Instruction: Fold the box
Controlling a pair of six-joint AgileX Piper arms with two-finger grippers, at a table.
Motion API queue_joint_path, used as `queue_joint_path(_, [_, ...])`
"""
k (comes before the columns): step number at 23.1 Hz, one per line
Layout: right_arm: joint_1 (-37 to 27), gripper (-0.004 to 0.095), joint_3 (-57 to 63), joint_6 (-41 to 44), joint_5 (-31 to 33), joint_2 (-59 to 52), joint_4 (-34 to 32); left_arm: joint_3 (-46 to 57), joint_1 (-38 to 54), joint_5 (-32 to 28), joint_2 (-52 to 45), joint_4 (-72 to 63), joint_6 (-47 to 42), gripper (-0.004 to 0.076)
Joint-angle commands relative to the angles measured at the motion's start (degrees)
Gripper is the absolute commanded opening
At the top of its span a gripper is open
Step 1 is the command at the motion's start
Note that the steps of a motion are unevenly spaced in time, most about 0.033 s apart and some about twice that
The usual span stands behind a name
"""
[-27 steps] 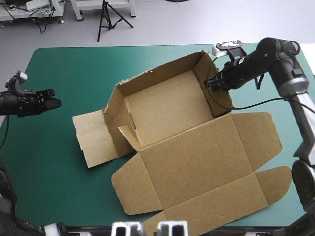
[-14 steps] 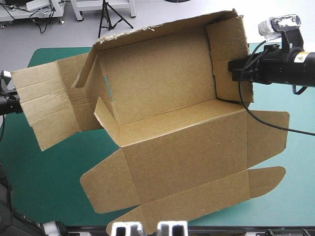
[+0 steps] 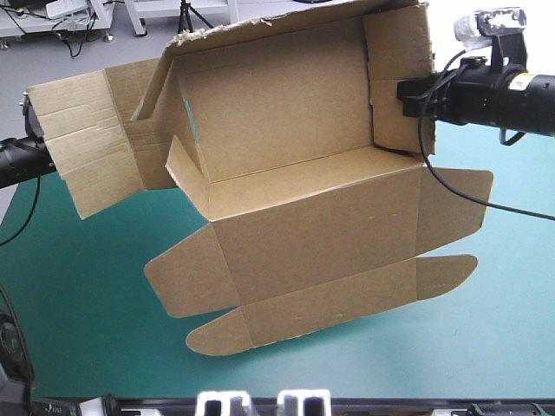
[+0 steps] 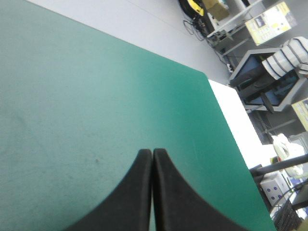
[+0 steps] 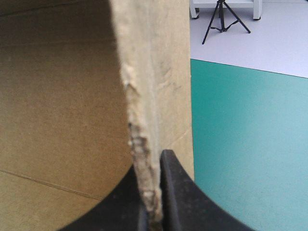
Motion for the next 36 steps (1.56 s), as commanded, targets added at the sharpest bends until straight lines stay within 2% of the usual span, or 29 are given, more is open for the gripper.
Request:
queue_joint_path(1, [-0.58, -0.0016, -1.52, -1.06, -5.04, 0.53, 6.51, -1.7, -3.88, 5.68, -4.84, -5.88, 0.17, 0.0])
queue_joint_path(19, [-0.58, -0.0016, -1.07, -4.04, -7.08, 5.84, 6.08, -1.7, -8.72, 5.31, -14.14, -6.54, -1.16, -0.0006])
queue_joint_path(23, [-0.58, -0.0016, -1.07, -4.47, -7.38, 6.4, 6.2, -1.7, -12.0, 5.2, -14.14, -4.36, -1.15, 0.0052])
queue_joint_path(26, [-0.58, -0.0016, -1.07, -4.47, -7.4, 7.07, 6.09, -1.7, -12.6, 5.22, -14.14, -4.5, -1.15, 0.0176])
queue_joint_path(28, [-0.58, -0.0016, -1.07, -4.47, -7.76, 7.65, 6.09, -1.7, -12.74, 5.22, -14.14, -4.5, -2.67, 0.0226])
queue_joint_path(36, [-0.58, -0.0016, -1.07, -4.47, -8.57, 9.36, 5.96, -1.7, -14.53, 5.22, -14.14, -4.5, -2.67, 0.0237])
